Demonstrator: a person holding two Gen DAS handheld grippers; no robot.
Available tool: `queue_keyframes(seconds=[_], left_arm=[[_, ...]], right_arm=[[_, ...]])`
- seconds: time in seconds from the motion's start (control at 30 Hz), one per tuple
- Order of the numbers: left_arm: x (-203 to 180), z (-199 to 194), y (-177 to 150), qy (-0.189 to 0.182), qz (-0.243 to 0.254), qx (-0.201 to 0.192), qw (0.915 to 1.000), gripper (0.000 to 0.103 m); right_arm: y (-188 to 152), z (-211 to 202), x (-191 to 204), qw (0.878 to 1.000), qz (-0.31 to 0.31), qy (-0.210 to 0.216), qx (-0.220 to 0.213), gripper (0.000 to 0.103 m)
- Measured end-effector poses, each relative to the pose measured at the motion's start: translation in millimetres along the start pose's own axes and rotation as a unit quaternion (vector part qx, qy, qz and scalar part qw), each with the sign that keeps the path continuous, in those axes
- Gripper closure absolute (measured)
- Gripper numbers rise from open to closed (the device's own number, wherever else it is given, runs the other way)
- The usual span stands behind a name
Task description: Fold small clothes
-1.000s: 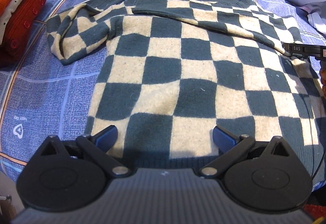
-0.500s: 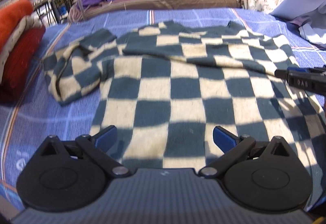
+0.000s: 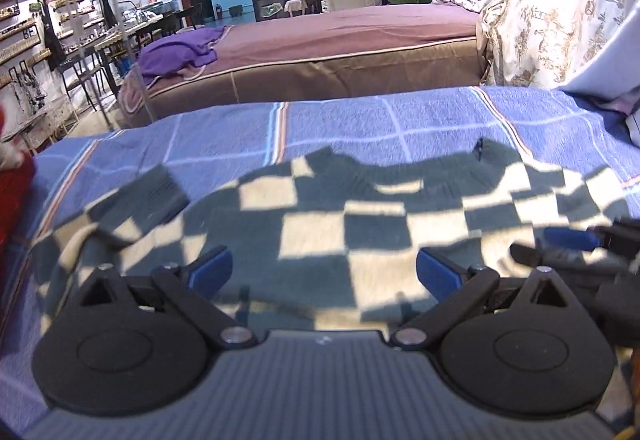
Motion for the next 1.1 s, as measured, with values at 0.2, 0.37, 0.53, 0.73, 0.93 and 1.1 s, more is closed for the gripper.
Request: queue_keyframes(seconds=[0.2, 0.37, 0.53, 0.73, 0.93, 1.1], left_arm=[[-31, 82, 25, -0.003, 0.037, 0.086, 0.9956, 0.027], [-38, 107, 10, 0.011, 0.067, 0.11, 0.9915, 0.011], [-17, 120, 16, 0.006, 0.023, 0.134, 0.9907, 0.0], [-17, 127, 20, 0.002, 0.029, 0.152, 0.9879, 0.0], [-21, 131, 22, 0.009, 0.042, 0.165, 0.9854, 0.0], [-22, 135, 25, 0.008, 0.045, 0.171, 0.9842, 0.0]], right_arm=[[-11, 22, 9, 0.999, -0.022, -0.016, 0.042, 0.024], [-37, -15, 4, 0.998, -0.027, -0.002, 0.056, 0.018], [-34, -39, -7, 0.996, 0.0, 0.023, 0.088, 0.006], [12, -12, 8, 0.999, 0.032, 0.004, 0.019, 0.0], [-15, 41, 40, 0.997, -0.017, -0.037, 0.061, 0.0], [-44, -3, 36, 0.998, 0.003, -0.037, 0.052, 0.0]])
Point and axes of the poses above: each gripper's, at about its wrist camera, not at the fingertips, and z roughly the way its jaws point, x to its left, y to its top, the point moved 2 cm from there along z, roughly the way its jaws point, and after that the axes turned 4 degrees about -x, right-handed, at the moved point
